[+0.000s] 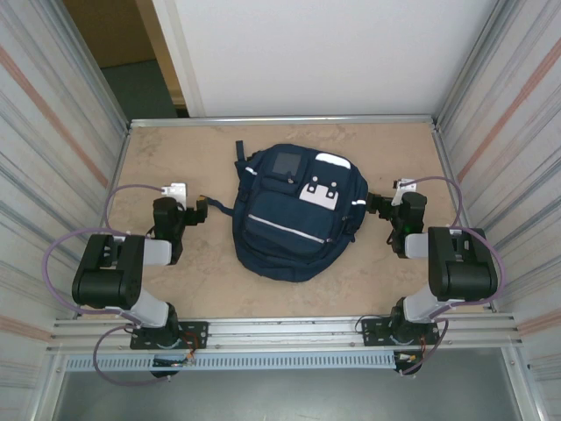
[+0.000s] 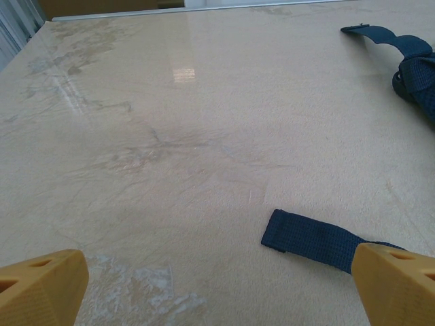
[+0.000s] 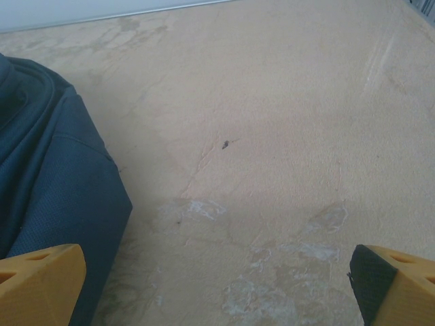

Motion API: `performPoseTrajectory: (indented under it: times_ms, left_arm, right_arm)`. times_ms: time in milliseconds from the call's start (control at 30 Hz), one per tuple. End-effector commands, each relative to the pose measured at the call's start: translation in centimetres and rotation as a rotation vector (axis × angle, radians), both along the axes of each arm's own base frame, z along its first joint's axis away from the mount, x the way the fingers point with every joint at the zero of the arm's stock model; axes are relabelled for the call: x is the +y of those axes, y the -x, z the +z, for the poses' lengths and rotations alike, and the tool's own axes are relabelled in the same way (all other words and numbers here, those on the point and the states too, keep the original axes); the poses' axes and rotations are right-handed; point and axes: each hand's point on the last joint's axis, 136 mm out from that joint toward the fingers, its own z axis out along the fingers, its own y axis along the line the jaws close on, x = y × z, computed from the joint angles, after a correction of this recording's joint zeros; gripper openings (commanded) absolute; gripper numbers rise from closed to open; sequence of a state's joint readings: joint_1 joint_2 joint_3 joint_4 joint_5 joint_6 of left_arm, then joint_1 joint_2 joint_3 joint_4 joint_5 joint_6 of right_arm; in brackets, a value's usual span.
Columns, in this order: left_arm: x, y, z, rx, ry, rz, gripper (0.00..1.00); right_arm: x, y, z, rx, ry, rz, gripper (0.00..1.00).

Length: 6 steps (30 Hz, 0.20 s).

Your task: Pack the student bag

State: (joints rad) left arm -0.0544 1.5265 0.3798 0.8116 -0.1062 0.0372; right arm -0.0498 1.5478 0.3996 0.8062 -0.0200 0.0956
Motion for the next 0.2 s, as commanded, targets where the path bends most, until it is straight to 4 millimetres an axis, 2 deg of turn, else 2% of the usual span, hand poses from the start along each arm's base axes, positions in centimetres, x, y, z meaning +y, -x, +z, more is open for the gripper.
performPoseTrajectory:
  times_ms: [0, 167]
  left_arm:
    - [0.48, -0.64, 1.35, -0.037, -0.015, 0.018, 0.99]
    - [0.42, -0.64, 1.36, -0.038, -0.014, 0.015, 0.99]
  right_arm:
    - [-0.13, -0.29, 0.38, -0.006, 0.016, -0.007, 0.99]
    - [-0.14, -0.22, 0.4, -0.008, 0.015, -0.008, 0.99]
